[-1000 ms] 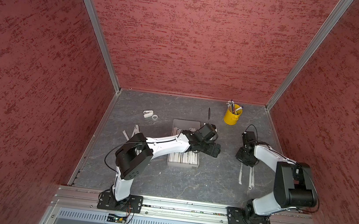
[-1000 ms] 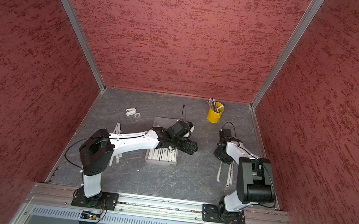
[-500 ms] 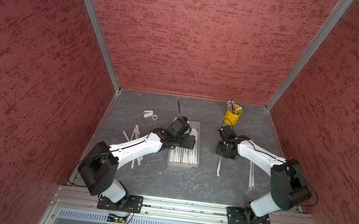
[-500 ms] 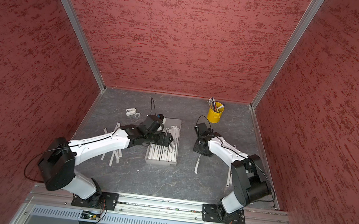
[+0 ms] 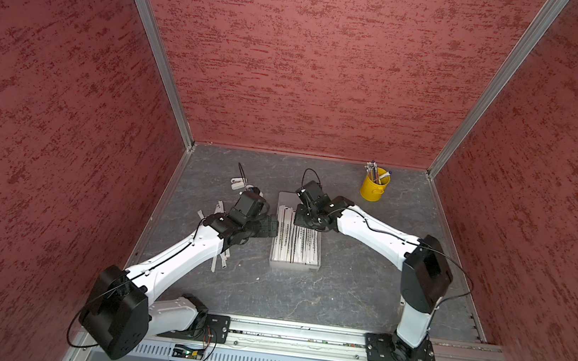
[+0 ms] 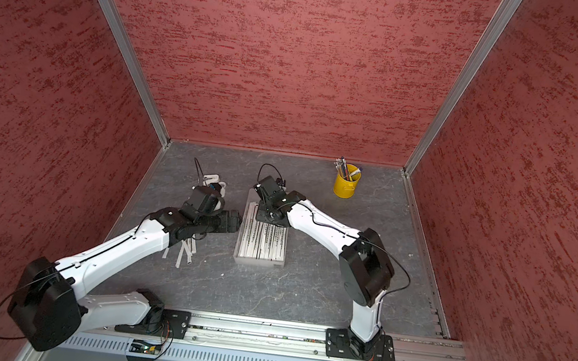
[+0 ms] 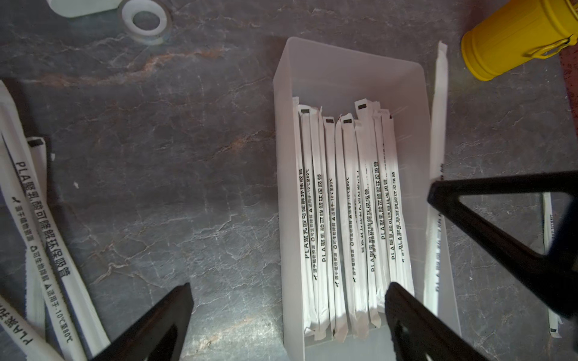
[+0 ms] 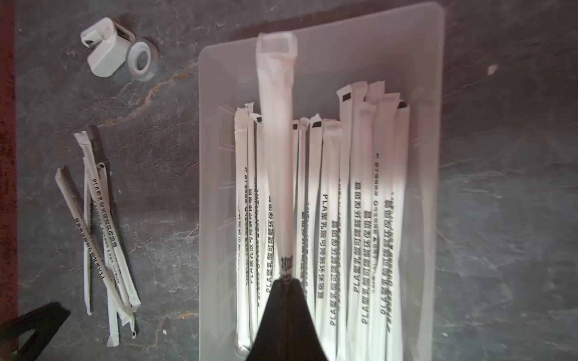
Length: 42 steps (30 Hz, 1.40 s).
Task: Put the straws into the storage box
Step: Place the straw in the storage box.
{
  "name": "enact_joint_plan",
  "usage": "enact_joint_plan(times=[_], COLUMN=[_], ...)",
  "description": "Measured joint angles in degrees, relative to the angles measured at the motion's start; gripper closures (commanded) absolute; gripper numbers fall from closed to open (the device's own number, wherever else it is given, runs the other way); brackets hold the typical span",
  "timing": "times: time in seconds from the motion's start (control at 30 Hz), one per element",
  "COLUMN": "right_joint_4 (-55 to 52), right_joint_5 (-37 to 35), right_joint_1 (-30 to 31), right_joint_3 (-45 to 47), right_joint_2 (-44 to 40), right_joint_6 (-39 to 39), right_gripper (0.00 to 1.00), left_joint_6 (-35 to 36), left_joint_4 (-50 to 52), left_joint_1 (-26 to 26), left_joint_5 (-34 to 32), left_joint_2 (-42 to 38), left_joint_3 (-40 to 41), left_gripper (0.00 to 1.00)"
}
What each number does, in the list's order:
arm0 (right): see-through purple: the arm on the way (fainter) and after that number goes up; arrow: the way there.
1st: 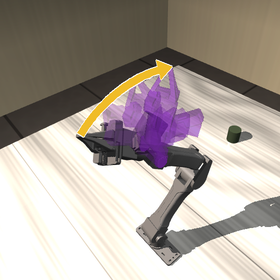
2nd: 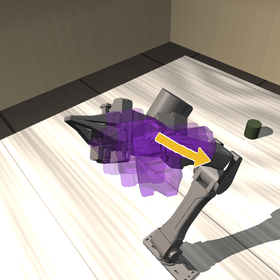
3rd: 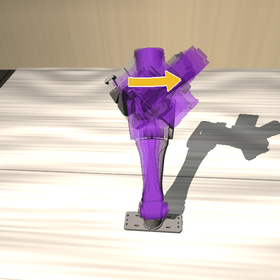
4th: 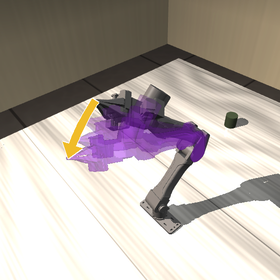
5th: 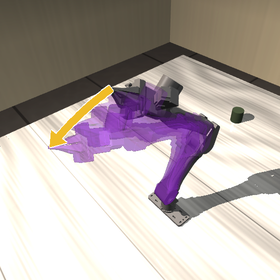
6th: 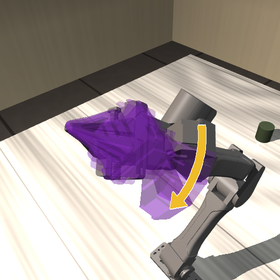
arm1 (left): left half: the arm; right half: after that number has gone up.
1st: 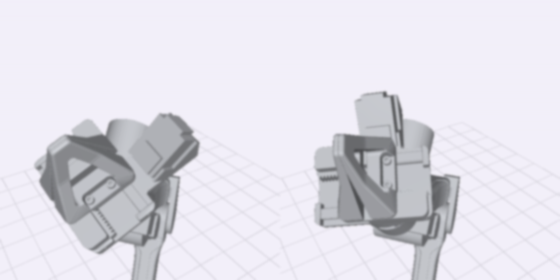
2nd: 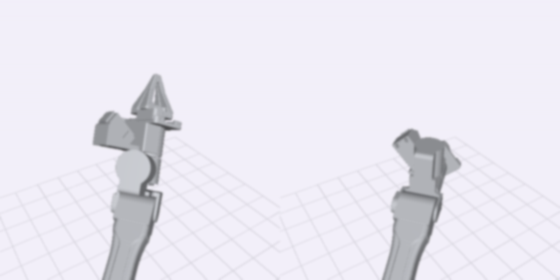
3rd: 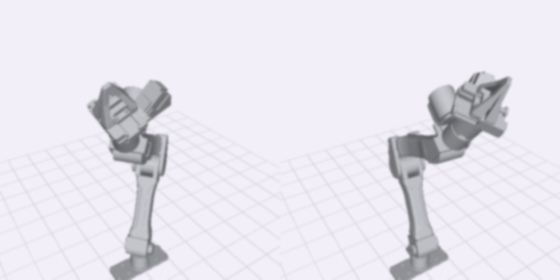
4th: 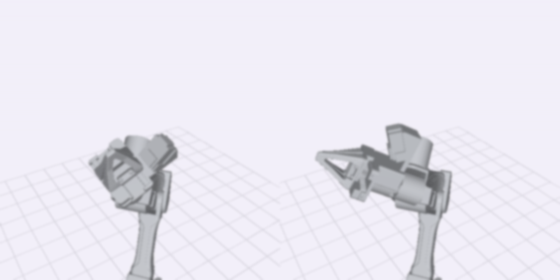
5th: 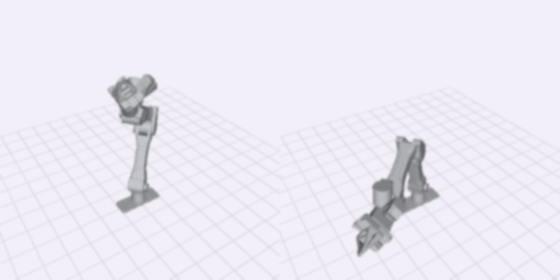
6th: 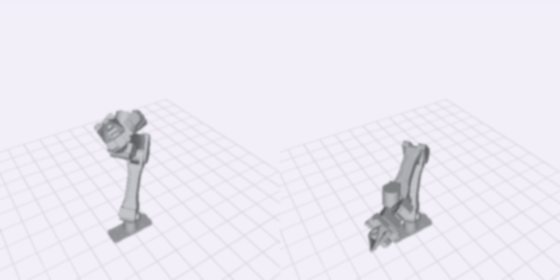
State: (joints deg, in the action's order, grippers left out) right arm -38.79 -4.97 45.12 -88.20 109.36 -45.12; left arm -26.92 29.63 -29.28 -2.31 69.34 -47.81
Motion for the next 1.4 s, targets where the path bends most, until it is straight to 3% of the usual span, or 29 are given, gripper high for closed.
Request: enact_joint_plan(times=[0.17,0.47,0.7,0.87,0.97,1.07,1.2,1.4], right_joint_4=[0.1,0.0,-1.2,-3.1,-3.1,-3.3,-4.0,-6.4], right_joint_5=[0.1,0.3,0.7,1.0,1.9,2.1,1.0,-1.9], right_joint_1=[1.3,2.2,2.3,1.6,0.3,-4.2,-14.5,-30.3], right_joint_3=[-3.4,-3.4,-4.4,-4.0,1.9,10.8,22.2,33.5], right_joint_2=[6.7,11.4,11.5,7.9,-0.7,-12.6,-25.6,-31.6], right_joint_6=[-1.7,-3.5,-3.5,-2.6,-1.7,-0.4,2.0,5.8], right_gripper=[0.96,0.95,0.78,0.73,0.71,0.68,0.62,0.45], left_joint_6=[-1.1,-3.2,-3.3,-3.0,-2.2,-1.4,-0.5,-0.2], left_joint_4=[-0.4,-1.8,-2.5,-2.4,-2.6,-3.4,-6.3,-9.1], left_joint_1=[0.1,-0.3,-0.7,-2.1,-4.5,-7.6,-12.8,-18.3], left_joint_5=[1.4,3.5,3.5,1.7,0.1,-0.8,-1.2,-1.2], left_joint_2=[0.1,1.6,1.6,1.4,1.2,1.7,6.4,15.7], left_joint_3=[1.1,2.1,2.1,1.8,0.5,-2.3,-7.7,-13.4], left_gripper=[0.02,0.03,0.03,0.03,0.03,0.03,0.03,0.03])
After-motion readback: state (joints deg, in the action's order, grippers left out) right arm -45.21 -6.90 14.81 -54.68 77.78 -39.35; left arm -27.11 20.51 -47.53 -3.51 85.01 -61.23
